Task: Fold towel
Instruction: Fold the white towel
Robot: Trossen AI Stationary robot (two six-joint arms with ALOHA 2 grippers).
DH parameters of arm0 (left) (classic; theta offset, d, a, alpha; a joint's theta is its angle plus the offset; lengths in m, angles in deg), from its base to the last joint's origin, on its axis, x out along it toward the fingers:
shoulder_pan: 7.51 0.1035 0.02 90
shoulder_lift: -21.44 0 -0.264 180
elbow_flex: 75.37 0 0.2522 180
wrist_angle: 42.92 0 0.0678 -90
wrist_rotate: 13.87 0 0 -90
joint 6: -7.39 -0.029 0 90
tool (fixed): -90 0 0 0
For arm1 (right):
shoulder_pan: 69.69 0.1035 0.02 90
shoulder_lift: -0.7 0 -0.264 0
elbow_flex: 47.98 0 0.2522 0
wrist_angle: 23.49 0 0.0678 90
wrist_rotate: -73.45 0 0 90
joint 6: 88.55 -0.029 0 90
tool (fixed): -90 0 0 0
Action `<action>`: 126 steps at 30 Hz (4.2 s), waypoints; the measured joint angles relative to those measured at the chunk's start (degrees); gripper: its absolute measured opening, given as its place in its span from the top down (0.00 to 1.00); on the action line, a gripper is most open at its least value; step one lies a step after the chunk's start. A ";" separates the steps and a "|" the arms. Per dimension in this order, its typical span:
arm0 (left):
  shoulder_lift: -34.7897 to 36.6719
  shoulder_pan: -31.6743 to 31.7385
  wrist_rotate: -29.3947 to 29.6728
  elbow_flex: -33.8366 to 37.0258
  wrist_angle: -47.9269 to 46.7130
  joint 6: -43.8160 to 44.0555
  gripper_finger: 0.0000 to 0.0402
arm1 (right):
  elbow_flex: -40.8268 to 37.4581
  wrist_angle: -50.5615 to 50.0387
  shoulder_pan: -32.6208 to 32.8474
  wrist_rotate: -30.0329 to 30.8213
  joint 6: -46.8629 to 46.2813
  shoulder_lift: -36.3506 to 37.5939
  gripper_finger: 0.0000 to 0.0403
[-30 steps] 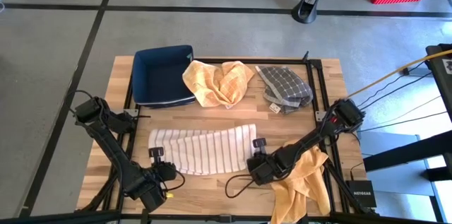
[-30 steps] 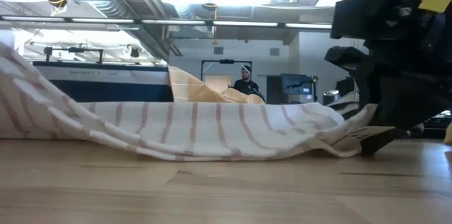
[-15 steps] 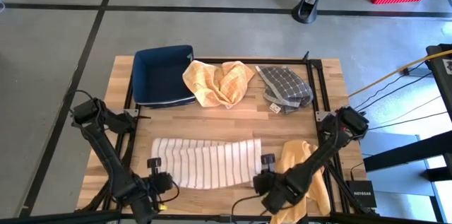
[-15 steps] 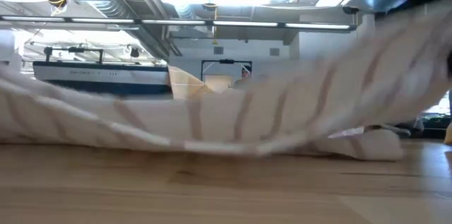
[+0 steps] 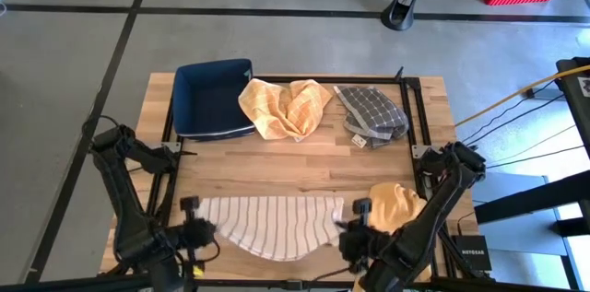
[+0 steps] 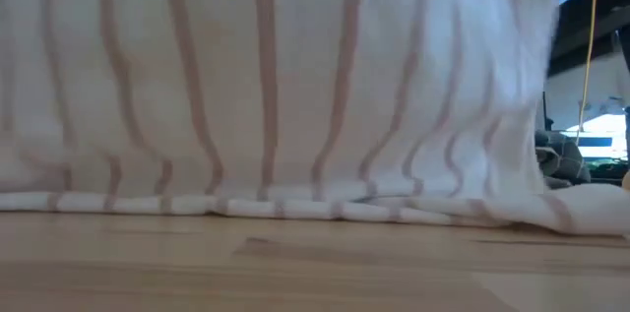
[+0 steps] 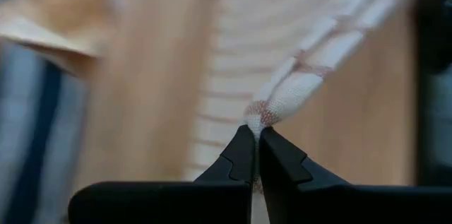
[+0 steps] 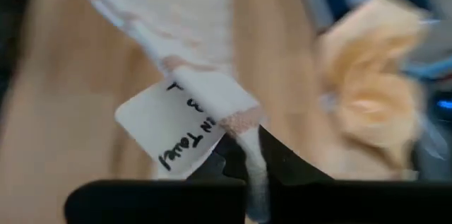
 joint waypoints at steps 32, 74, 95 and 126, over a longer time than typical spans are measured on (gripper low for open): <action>21.44 18.48 0.94 15.77 -7.84 -6.42 1.00 | -10.88 -15.57 -22.60 -6.79 -2.77 9.63 0.99; 21.35 11.71 0.08 18.86 -5.45 4.27 1.00 | -11.37 -11.99 -16.97 -8.85 -3.52 10.84 1.00; 21.36 31.08 15.16 41.83 4.10 4.30 0.98 | -37.09 12.40 -37.52 0.81 2.95 10.84 0.94; 8.39 23.56 -28.65 48.74 47.98 -6.86 0.65 | -42.66 49.71 -27.76 -31.28 4.32 4.64 0.47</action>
